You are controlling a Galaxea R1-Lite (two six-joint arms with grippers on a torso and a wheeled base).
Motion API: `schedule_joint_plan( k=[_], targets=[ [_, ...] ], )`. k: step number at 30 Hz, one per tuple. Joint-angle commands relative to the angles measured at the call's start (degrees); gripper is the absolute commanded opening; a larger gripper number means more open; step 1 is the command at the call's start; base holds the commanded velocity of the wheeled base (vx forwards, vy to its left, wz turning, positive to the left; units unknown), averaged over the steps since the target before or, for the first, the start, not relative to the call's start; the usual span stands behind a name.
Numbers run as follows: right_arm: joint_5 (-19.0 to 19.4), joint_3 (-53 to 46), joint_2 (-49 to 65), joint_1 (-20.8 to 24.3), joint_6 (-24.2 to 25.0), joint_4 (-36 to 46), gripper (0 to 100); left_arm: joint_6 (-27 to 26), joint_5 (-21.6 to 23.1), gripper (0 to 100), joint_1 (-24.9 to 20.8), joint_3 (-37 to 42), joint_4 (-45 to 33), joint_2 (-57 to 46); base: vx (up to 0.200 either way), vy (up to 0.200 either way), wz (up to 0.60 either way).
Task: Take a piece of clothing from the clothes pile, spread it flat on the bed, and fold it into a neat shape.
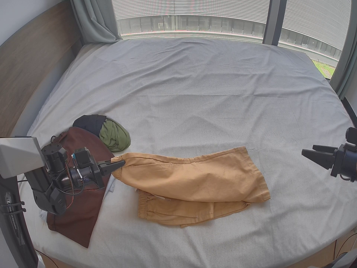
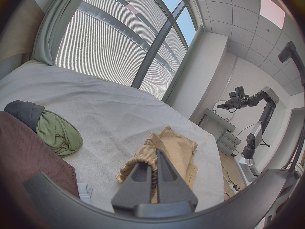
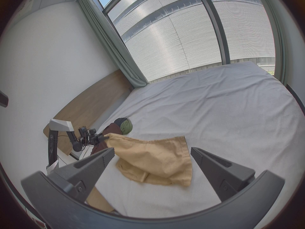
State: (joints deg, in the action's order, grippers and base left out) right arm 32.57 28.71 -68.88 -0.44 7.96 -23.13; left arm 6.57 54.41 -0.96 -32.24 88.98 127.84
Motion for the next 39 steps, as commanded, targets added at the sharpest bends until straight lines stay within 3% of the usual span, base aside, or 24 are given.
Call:
schedule_joint_plan(
  k=[1, 10, 17, 23, 39],
  targets=[
    [0.74, -0.23, -7.15, -0.35, 1.88, -6.23, 100, 0.02, 0.0, 0, -0.18, -1.33, 0.14, 0.92, 0.0, 0.0, 0.0],
    [0.83, -0.58, -18.84, 0.09, 4.96, -10.71, 100, 0.02, 0.0, 0, 0.0, -1.68, 0.14, 2.5, 0.0, 0.0, 0.0],
    [0.65, -2.69, -26.48, 0.53, 6.63, -22.75, 100, 0.02, -0.09, 0, -0.09, -1.68, 0.14, 2.32, 0.0, 0.0, 0.0],
    [0.65, -2.34, -29.12, 1.85, 10.15, -23.72, 100, 0.02, -0.09, 0, 0.0, -2.12, 0.14, 3.2, 0.0, 0.0, 0.0],
    [0.03, -1.46, -43.18, 2.11, 11.55, -36.9, 100, 0.11, -0.27, 0, 0.08, -3.18, 0.14, 3.73, 0.0, 0.0, 0.0]
  ],
)
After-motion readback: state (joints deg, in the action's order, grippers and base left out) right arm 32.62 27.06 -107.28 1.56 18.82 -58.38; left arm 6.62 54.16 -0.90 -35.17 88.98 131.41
